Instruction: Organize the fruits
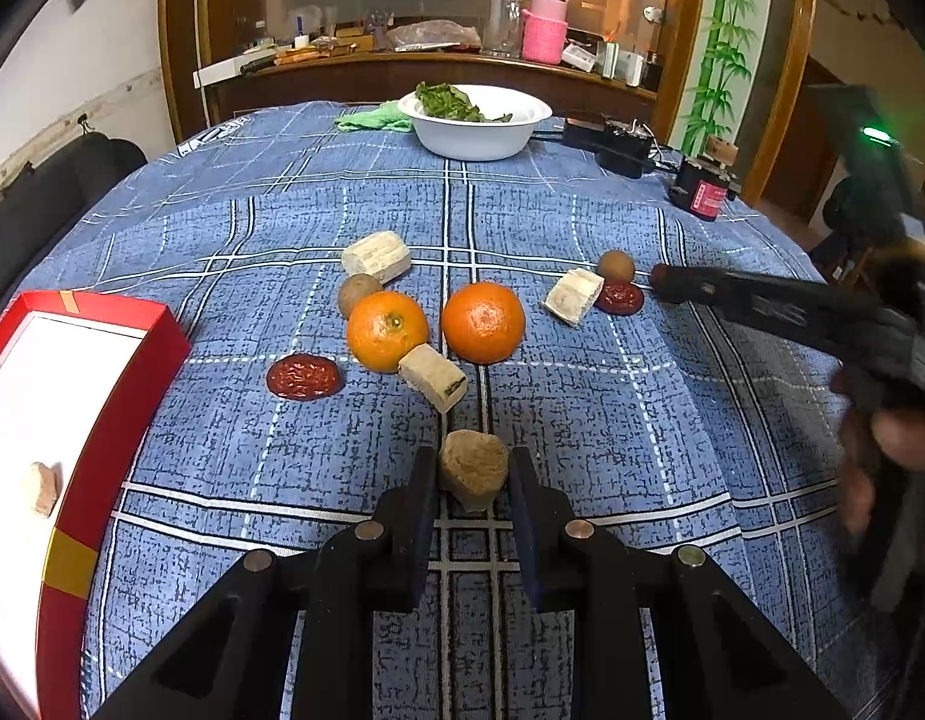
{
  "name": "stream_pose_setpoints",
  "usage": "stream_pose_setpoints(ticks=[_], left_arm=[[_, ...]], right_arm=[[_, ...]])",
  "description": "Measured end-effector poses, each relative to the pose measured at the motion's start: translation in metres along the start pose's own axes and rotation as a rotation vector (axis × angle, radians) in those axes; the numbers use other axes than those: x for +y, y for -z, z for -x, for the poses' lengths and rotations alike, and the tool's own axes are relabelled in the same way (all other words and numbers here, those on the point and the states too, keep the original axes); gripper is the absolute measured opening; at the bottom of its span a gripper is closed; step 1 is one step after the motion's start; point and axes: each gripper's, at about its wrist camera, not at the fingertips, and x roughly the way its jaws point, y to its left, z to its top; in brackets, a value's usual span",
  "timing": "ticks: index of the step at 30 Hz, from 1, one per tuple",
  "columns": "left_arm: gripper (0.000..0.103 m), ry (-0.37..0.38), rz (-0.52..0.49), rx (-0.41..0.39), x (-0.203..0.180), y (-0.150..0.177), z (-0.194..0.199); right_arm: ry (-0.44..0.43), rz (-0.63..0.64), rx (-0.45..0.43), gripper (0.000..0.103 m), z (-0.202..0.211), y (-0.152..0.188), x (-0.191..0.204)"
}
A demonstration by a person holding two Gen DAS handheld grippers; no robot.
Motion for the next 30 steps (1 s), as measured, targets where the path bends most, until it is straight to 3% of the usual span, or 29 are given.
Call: stream_pose_setpoints(ticks=[2, 3, 5, 6, 8, 9, 16, 26, 30], left_arm=[[0.023, 0.014, 0.012, -0.001, 0.003, 0.000, 0.000], [0.023, 0.020, 0.018, -0.001, 0.004, -0.001, -0.001], [0.023, 0.026, 0.023, -0.002, 0.005, -0.001, 0.000], [0.023, 0.028, 0.025, -0.002, 0.005, -0.001, -0.001], [0.023, 0.035, 0.031, -0.003, 0.006, -0.001, 0.000], [0.023, 0.040, 0.034, -0.003, 0.006, -0.001, 0.000], [0.023, 0.052, 0.036, -0.006, 0.008, 0.000, 0.001], [0.023, 0.048, 0.013, -0.039, 0.007, 0.007, 0.025], [0.023, 0.035, 0.017, -0.055, 0.013, 0.014, 0.041]], right_arm=[[0.058, 0.008, 0.017, 0.016, -0.014, -0.010, 0.001], [0.078, 0.008, 0.025, 0.021, -0.021, -0.013, 0.000], [0.054, 0.030, 0.030, 0.040, -0.030, -0.015, 0.002], [0.042, 0.033, 0.034, 0.042, -0.030, -0.015, 0.003], [0.081, 0.024, 0.033, 0.018, -0.030, -0.015, 0.003], [0.108, 0.011, 0.031, 0.015, -0.028, -0.014, 0.001], [0.062, -0.028, 0.015, 0.014, -0.003, 0.010, -0.006], [0.000, -0.022, -0.135, 0.015, 0.082, 0.050, 0.018], [-0.032, -0.022, -0.146, 0.015, 0.094, 0.063, 0.029]])
